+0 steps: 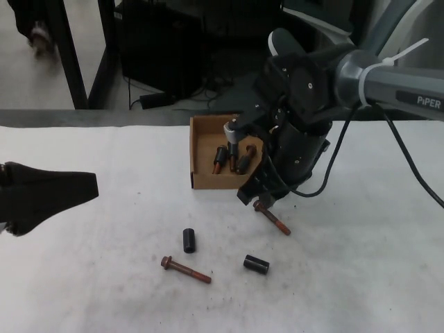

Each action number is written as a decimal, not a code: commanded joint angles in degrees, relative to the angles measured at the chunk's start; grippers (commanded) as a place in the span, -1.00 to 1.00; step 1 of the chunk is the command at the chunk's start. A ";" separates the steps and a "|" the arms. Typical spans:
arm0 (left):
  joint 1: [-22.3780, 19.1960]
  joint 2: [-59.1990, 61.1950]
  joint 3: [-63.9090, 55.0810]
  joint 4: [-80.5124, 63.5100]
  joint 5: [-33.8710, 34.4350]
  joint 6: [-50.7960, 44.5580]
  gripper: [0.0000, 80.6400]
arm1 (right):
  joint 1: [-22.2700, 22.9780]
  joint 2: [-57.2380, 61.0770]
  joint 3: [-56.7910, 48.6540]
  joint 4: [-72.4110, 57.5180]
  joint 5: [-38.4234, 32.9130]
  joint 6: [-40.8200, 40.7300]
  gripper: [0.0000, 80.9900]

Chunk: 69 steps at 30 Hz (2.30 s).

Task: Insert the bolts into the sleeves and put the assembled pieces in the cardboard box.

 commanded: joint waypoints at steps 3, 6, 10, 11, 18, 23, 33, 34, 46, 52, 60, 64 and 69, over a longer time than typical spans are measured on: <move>0.08 -0.50 0.04 -2.46 -0.02 0.47 -0.68 | 0.00 -0.35 -0.43 1.88 0.22 -0.50 -0.23; 0.08 -0.50 0.04 -3.43 -0.02 0.47 -0.68 | 0.00 -0.35 0.49 2.31 0.22 -0.50 -0.23; 0.08 -0.50 0.04 -3.70 -0.02 0.47 -0.68 | 0.00 -0.35 3.87 0.65 -0.40 -0.50 -0.23; 0.08 -0.50 0.04 -3.70 -0.02 0.47 -0.68 | 0.00 -0.35 4.93 -0.18 -0.40 -0.50 -0.23; 0.08 -0.50 0.04 -3.70 -0.02 0.47 -0.68 | 0.00 -0.35 7.24 -5.71 -0.40 0.43 -0.23; 0.08 -0.50 0.04 -3.70 -0.02 0.47 -0.68 | 0.37 -0.35 7.24 -7.30 -1.68 0.43 -0.23; 0.08 -0.50 0.04 -3.70 -0.02 0.47 -0.68 | 0.68 -0.35 7.24 -9.44 -1.67 0.43 -0.23; 0.08 -0.50 0.04 -3.70 -0.02 0.47 -0.68 | 0.68 -0.35 7.24 -9.42 -1.56 0.43 -0.23; 0.08 -0.50 0.04 -3.70 -0.02 0.47 -0.68 | 0.68 -0.35 7.46 -13.33 -1.56 0.35 -0.97; 0.08 -0.50 0.04 -3.70 -0.02 0.47 -0.68 | 0.68 -0.77 7.24 -11.56 -2.91 0.35 -0.99; 0.08 -0.50 0.04 -3.68 -0.42 0.47 -0.68 | 1.45 -7.46 7.24 -8.13 -6.07 1.31 -0.99; -0.16 -0.65 0.04 -3.68 -7.22 -0.15 -0.68 | 2.23 -13.81 7.99 -5.03 -9.60 3.33 -0.99; -1.44 -0.90 -0.10 -3.68 -10.15 -4.44 -0.68 | 3.42 -22.05 13.57 -4.58 -9.67 4.46 -0.99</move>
